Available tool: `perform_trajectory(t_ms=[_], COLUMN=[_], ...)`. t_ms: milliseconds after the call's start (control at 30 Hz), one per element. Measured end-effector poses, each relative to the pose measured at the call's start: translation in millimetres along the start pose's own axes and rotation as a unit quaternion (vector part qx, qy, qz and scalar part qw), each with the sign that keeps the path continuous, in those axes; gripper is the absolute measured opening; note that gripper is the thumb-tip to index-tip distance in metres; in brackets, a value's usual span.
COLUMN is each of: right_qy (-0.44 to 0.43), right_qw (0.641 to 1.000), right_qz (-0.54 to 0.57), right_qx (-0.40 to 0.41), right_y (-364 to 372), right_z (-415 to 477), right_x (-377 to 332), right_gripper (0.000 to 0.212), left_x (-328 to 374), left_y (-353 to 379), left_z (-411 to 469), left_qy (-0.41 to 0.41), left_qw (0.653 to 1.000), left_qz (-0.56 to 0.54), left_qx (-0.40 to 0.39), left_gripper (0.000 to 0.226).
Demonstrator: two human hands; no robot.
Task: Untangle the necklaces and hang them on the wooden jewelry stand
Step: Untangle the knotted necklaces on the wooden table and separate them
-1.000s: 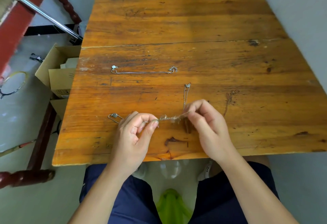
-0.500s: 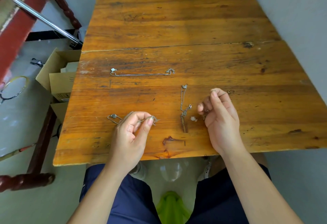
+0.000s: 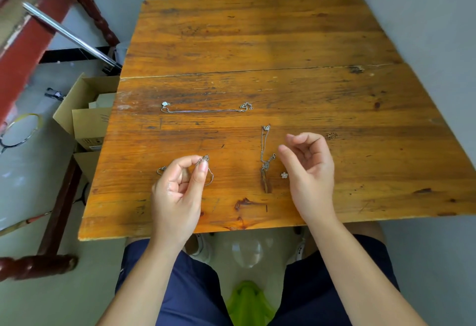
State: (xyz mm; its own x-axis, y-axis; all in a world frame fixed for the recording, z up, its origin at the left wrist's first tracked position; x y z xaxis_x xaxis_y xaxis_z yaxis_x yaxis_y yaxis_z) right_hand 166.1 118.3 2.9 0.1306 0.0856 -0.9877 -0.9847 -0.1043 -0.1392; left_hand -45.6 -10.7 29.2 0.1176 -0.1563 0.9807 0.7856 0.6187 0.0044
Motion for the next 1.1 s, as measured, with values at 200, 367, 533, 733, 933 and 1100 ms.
perform_trajectory(t_ms=[200,367,533,733,933,1100], right_qy=[-0.062,-0.08,-0.093,-0.082,-0.084,-0.067], right_qw=[0.985,0.961,0.937,0.93,0.926,0.937], right_qz=[-0.161,-0.265,-0.338,-0.358,-0.368,-0.342], right_qx=[0.022,0.003,-0.01,-0.015,-0.021,-0.022], right_y=[2,10,17,20,22,17], right_z=[-3,-2,-3,-4,-5,-5], right_x=[-8,-8,-11,-10,-11,-12], right_gripper=[0.019,0.024,0.034,0.037,0.035,0.034], left_x=[3,20,43,22,-16,-28], left_y=[-6,-16,-33,-83,-103,-93], left_z=[6,31,68,106,118,115], left_qy=[0.006,0.018,0.015,-0.051,-0.114,-0.152], left_qw=[1.0,0.999,0.998,0.985,0.968,0.948], left_qz=[0.004,0.025,-0.02,0.005,0.179,0.271], left_qx=[0.004,0.007,0.056,0.165,0.133,0.069], left_gripper=[0.006,0.007,0.007,0.019,0.015,0.025])
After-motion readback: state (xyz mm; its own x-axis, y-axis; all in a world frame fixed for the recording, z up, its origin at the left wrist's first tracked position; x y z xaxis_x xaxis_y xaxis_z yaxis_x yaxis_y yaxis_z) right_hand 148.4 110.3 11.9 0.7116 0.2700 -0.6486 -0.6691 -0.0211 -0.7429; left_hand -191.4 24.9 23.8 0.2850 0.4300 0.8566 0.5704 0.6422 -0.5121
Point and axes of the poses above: each hand's wrist, its own z-axis towards the middle knuckle, its own y-axis out of the palm, x = y × z, the point moved 9 cm from there along z, towards the middle knuckle, and after that the axes turned 15 degrees about -z, right-handed, at the moved point
